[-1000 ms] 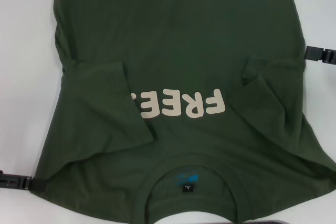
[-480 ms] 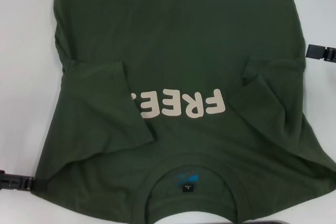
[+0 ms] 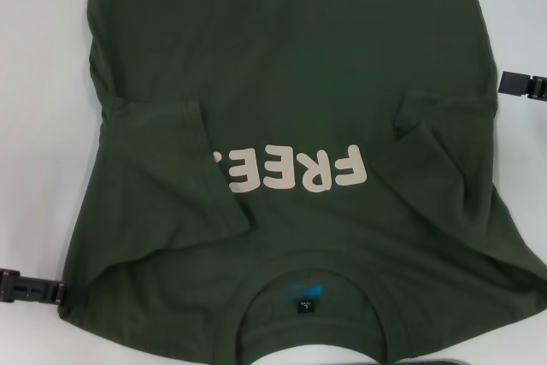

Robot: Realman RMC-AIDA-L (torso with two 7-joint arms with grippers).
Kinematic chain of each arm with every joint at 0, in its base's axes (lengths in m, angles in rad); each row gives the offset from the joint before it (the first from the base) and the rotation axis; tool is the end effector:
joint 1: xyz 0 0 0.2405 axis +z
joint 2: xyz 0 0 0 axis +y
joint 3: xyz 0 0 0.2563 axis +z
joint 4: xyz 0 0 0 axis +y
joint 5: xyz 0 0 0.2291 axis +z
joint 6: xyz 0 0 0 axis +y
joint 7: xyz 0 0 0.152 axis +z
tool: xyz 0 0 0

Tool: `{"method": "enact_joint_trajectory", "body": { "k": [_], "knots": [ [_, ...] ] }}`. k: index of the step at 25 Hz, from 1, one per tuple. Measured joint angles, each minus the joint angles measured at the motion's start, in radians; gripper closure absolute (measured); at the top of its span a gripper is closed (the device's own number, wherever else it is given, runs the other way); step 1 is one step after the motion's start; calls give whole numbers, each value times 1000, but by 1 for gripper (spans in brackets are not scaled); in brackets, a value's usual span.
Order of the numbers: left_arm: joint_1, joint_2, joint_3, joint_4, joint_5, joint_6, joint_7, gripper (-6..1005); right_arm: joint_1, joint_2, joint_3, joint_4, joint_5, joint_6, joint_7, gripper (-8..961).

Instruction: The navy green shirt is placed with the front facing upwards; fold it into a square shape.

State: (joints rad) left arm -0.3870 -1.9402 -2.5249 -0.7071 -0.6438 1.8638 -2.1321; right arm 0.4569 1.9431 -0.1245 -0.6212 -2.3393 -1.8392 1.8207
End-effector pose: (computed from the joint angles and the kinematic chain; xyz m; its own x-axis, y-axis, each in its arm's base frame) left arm -0.3662 0.2461 0.0469 0.2332 0.9724 0.0101 0.9683 -0.2331 0.0902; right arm 0.3490 0.2918 0.0827 0.3195 -0.7322 -0.6015 -0.8707 -0.4774 0.1186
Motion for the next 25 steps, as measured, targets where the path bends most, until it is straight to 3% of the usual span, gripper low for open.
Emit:
{"method": "enact_joint_trajectory", "body": {
  "k": [9,25],
  "knots": [
    [-15,0,-4,0,0,1,0,100,0,0,1,0,0,0,0,250],
    [1,23,-3,-9,4,11,-32,100,5,0,2,0,0,8,10,252]
  ]
}}
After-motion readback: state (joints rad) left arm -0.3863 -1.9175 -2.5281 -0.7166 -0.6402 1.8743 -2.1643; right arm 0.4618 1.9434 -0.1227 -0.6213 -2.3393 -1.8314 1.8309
